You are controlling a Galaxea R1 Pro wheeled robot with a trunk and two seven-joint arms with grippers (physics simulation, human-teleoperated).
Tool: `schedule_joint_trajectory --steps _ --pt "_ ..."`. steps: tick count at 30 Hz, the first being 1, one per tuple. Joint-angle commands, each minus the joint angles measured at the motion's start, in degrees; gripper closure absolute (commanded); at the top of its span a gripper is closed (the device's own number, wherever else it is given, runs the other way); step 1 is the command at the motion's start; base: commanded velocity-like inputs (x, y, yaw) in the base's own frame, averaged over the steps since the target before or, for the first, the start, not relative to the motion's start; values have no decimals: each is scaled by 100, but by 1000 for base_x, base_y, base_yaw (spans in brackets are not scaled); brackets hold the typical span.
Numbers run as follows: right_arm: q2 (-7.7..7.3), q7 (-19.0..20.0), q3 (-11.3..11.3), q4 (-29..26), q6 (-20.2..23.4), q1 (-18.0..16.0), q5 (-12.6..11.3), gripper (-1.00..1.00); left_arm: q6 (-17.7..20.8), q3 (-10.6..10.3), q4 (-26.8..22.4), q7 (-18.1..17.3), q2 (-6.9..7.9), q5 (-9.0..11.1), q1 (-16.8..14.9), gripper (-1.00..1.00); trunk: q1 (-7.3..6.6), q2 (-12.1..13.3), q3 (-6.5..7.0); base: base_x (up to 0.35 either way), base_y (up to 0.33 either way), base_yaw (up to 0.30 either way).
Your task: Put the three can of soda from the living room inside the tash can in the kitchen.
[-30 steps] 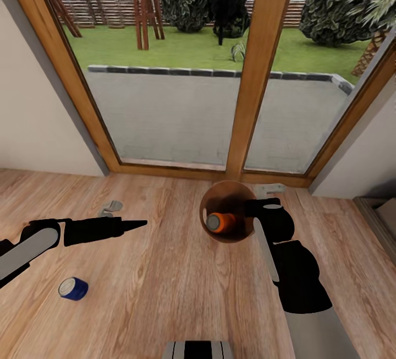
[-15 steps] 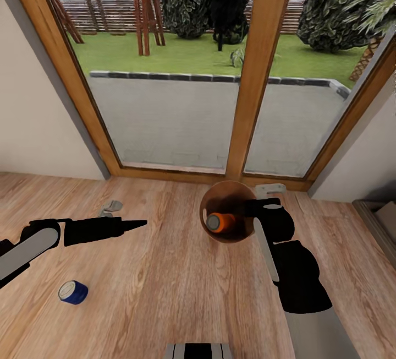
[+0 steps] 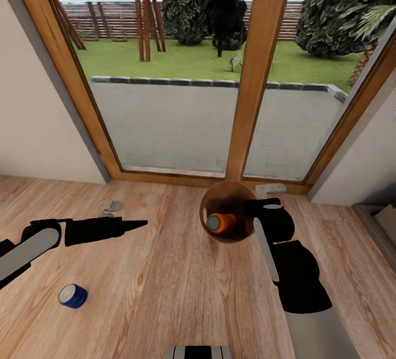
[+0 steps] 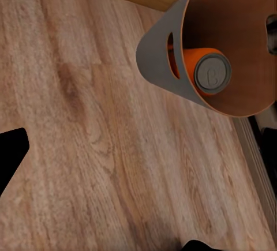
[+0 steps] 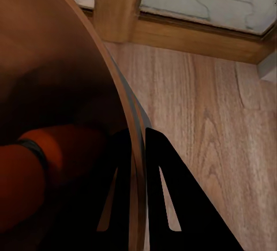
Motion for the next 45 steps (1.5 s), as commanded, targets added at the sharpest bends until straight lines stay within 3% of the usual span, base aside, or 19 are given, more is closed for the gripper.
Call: schedule_joint_trajectory --steps 1,45 --pt "1 22 0 -5 1 -2 45 100 1 0 0 -2 -10 -1 0 -100 0 0 10 0 0 0" --pt "-8 22 7 -6 1 -2 45 100 9 -2 0 -23 -95 -8 2 -100 0 0 413 0 0 0"
